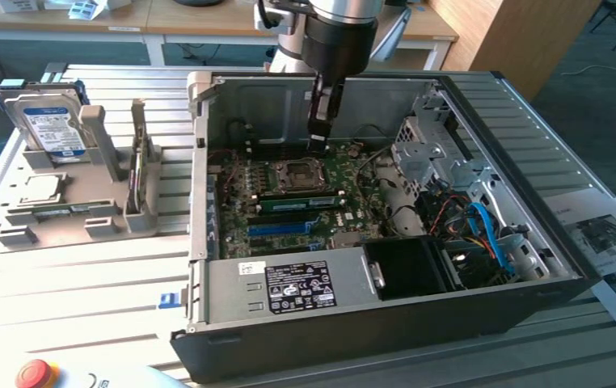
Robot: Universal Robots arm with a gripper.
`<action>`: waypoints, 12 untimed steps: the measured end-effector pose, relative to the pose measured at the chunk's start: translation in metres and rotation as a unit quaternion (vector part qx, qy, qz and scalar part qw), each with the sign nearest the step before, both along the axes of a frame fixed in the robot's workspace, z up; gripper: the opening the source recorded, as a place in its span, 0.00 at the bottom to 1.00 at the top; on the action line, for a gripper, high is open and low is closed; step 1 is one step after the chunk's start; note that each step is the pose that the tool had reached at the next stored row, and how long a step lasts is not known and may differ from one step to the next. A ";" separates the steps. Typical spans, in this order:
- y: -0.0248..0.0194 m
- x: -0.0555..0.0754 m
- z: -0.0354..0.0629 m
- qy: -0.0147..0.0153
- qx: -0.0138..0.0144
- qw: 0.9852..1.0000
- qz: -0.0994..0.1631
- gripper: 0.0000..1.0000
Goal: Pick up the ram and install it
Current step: 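Press down the ram until it locks into place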
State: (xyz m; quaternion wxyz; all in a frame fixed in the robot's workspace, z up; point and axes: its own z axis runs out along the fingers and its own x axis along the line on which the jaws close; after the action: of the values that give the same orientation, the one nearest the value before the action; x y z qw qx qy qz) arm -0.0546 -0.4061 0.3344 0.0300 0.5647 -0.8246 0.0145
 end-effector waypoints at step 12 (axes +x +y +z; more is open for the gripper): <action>0.0000 0.000 0.0000 0.000 0.000 0.999 -0.051 0.10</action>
State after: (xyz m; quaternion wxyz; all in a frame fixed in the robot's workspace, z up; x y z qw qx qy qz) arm -0.0547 -0.4061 0.3344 0.0308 0.5220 -0.8523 0.0129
